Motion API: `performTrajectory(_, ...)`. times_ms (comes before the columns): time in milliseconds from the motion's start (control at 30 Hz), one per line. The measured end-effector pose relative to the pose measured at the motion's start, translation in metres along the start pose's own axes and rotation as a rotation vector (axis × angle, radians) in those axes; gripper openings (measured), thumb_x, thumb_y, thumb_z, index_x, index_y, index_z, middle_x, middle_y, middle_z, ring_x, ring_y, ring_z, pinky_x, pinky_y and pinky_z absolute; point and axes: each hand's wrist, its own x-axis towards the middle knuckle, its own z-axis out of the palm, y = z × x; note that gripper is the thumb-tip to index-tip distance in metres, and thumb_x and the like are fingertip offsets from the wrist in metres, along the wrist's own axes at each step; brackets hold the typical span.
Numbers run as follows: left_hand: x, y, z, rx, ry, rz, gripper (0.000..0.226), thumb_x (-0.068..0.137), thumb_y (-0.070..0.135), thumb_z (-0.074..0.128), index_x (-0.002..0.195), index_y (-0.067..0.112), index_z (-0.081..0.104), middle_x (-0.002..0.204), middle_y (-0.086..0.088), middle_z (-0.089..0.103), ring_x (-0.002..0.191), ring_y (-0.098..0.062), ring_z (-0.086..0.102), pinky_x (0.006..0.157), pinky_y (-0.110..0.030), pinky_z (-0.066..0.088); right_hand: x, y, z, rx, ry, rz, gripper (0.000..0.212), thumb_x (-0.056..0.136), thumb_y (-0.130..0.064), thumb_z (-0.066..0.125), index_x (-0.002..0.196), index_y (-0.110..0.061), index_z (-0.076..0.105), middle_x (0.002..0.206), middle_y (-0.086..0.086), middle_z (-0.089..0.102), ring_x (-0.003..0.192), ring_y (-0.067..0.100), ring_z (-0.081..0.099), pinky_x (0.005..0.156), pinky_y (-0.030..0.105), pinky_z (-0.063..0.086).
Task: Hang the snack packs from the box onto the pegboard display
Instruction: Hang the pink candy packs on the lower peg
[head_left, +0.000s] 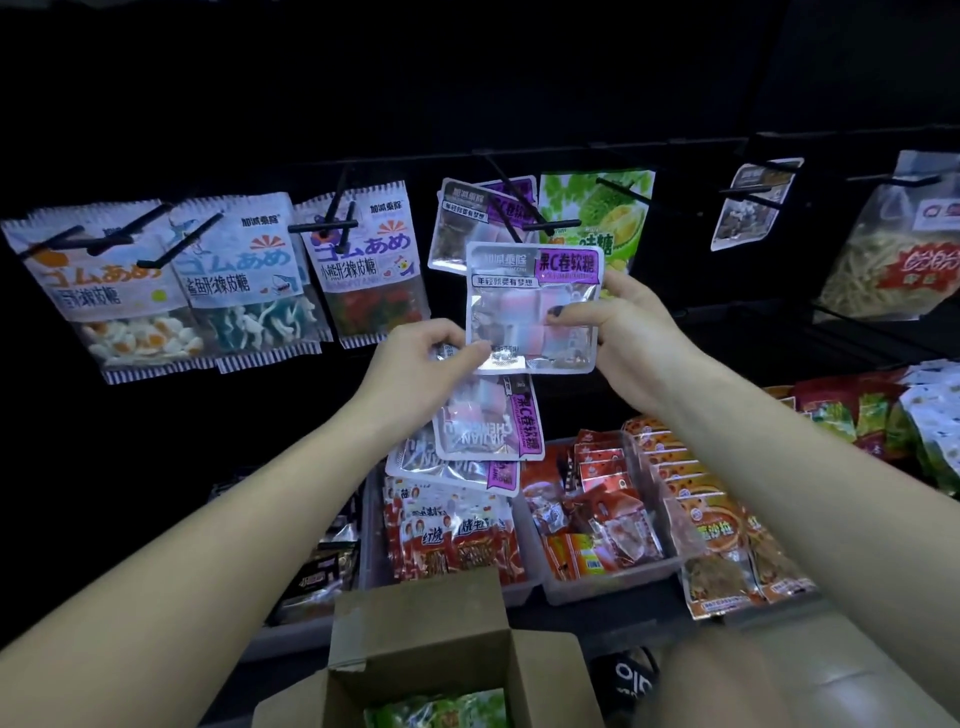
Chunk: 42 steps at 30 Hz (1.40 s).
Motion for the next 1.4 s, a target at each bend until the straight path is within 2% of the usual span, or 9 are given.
performTrajectory(300,0.002,-0.006,0.003,0.025,-0.023,-0.046,0.034,0.102,0.032,0.065,0.092,-0.001,0.064,0.043,0.025,0.05,0.037,0.01,0.047,0.052,-0.026,0.032,0.008,0.017,0.002,-0.07,0.0,-0.064,0.044,0.077,0.013,0.069,0.118,-0.003,0.069,0.115,0.018,0.075,0.111,0.035,0.071,0.107,0.057,0.05)
performTrajectory(467,0.011,-0.016,0.003,0.009,0.008,-0.012,0.035,0.099,0.038,0.07,0.086,0.006,0.066,0.056,0.021,0.055,0.045,0.005,0.047,0.057,-0.022,0.037,0.01,0.019,0.0,-0.051,0.032,-0.108,0.048,0.067,0.006,0.071,0.115,-0.001,0.068,0.114,0.025,0.073,0.111,0.04,0.07,0.106,0.057,0.051)
performTrajectory(567,0.014,-0.016,0.004,0.014,-0.009,0.02,0.037,0.099,0.04,0.069,0.085,0.005,0.065,0.054,0.017,0.052,0.04,0.0,0.04,0.048,-0.014,0.034,0.014,0.02,-0.002,-0.038,0.034,-0.104,0.044,0.078,0.014,0.067,0.12,0.001,0.066,0.117,0.023,0.073,0.113,0.037,0.07,0.106,0.057,0.051)
performTrajectory(667,0.018,-0.016,0.004,0.035,-0.027,0.02,0.037,0.099,0.039,0.069,0.085,0.005,0.065,0.06,0.017,0.057,0.044,0.005,0.05,0.054,-0.018,0.037,0.019,0.021,-0.005,-0.072,0.018,-0.094,0.04,0.083,0.011,0.067,0.121,0.0,0.066,0.116,0.018,0.074,0.113,0.032,0.071,0.108,0.056,0.05)
performTrajectory(800,0.028,-0.02,0.003,0.079,0.012,-0.043,0.031,0.099,0.042,0.068,0.086,0.015,0.071,0.101,0.015,0.072,0.086,-0.002,0.068,0.069,-0.02,0.047,0.037,0.023,-0.001,-0.112,0.022,-0.09,0.033,0.088,0.004,0.07,0.121,0.0,0.067,0.117,0.015,0.076,0.111,0.031,0.072,0.108,0.051,0.051)
performTrajectory(967,0.041,-0.025,-0.003,0.106,0.036,-0.122,0.024,0.098,0.041,0.07,0.089,0.019,0.073,0.124,0.012,0.069,0.123,-0.009,0.057,0.094,-0.028,0.038,0.072,0.024,0.005,-0.194,0.095,-0.092,0.024,0.089,-0.013,0.077,0.112,-0.012,0.073,0.108,0.003,0.079,0.104,0.021,0.074,0.106,0.046,0.052)
performTrajectory(1067,0.049,-0.027,-0.006,0.121,0.048,-0.133,0.025,0.098,0.042,0.071,0.091,0.018,0.074,0.124,0.012,0.066,0.117,-0.006,0.055,0.091,-0.025,0.037,0.095,0.024,0.015,-0.205,0.063,-0.092,0.009,0.09,-0.013,0.076,0.095,-0.02,0.075,0.096,-0.004,0.079,0.094,0.015,0.074,0.102,0.045,0.055)
performTrajectory(1233,0.069,-0.022,-0.01,0.152,0.101,-0.084,0.021,0.095,0.041,0.072,0.087,0.022,0.074,0.112,0.012,0.071,0.097,-0.004,0.063,0.069,-0.015,0.04,0.126,0.022,0.033,-0.198,0.105,-0.052,0.011,0.089,-0.02,0.078,0.083,-0.023,0.069,0.094,-0.001,0.075,0.106,0.024,0.07,0.107,0.049,0.05)
performTrajectory(1400,0.087,-0.008,-0.015,0.163,0.109,-0.028,0.02,0.095,0.036,0.073,0.086,0.018,0.075,0.111,0.015,0.071,0.1,-0.007,0.066,0.09,-0.027,0.046,0.14,0.019,0.039,-0.169,0.131,-0.038,0.02,0.09,-0.022,0.078,0.087,-0.022,0.059,0.088,-0.007,0.063,0.089,0.014,0.06,0.096,0.038,0.048)
